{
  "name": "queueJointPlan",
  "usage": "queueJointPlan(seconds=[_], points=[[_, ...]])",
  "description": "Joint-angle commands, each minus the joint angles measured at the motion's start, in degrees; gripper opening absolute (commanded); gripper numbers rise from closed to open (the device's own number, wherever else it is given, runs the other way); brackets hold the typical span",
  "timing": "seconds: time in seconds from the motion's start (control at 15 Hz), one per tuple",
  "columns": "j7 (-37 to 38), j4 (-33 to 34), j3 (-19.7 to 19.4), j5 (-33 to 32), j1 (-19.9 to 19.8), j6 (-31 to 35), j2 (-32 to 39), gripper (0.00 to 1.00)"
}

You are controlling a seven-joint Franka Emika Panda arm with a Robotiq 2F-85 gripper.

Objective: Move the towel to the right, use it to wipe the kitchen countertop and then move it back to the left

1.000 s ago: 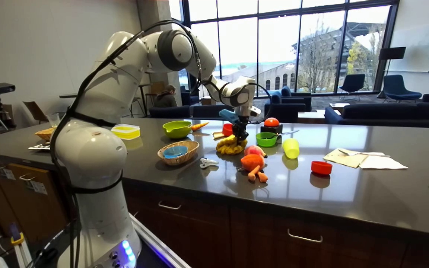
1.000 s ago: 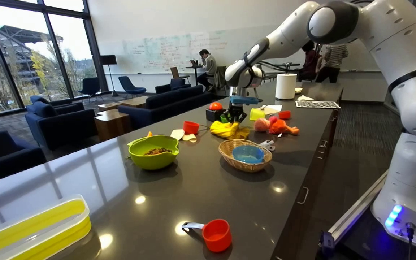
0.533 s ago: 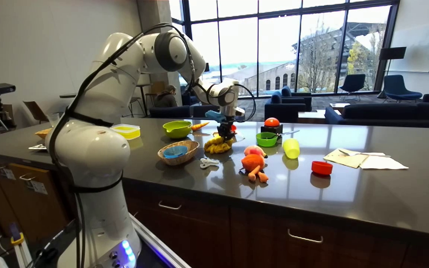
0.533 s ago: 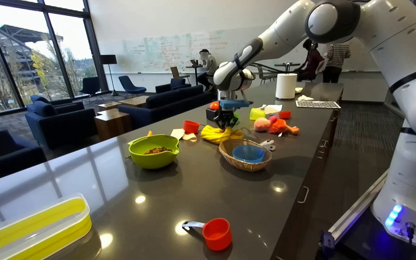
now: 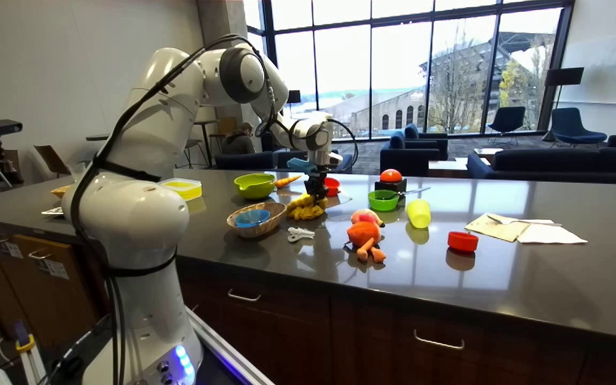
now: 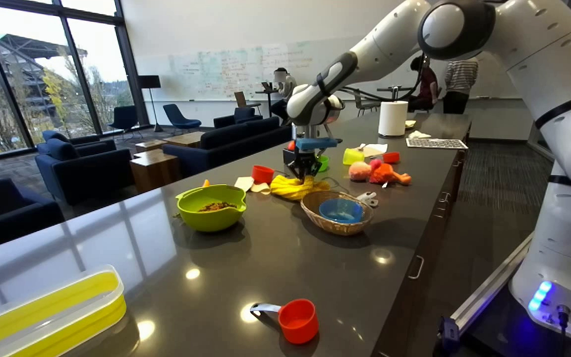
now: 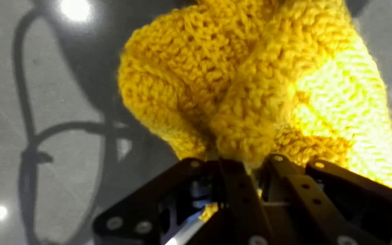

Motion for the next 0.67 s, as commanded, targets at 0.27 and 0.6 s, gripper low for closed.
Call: queueJointPlan(seconds=[0.27, 0.6], points=[[-0.79, 0.57, 0.08, 4.53, -6.68, -1.16, -1.09, 0.03], [-4.09, -4.17, 1.85, 5.75, -6.89, -1.6, -4.17, 0.03]])
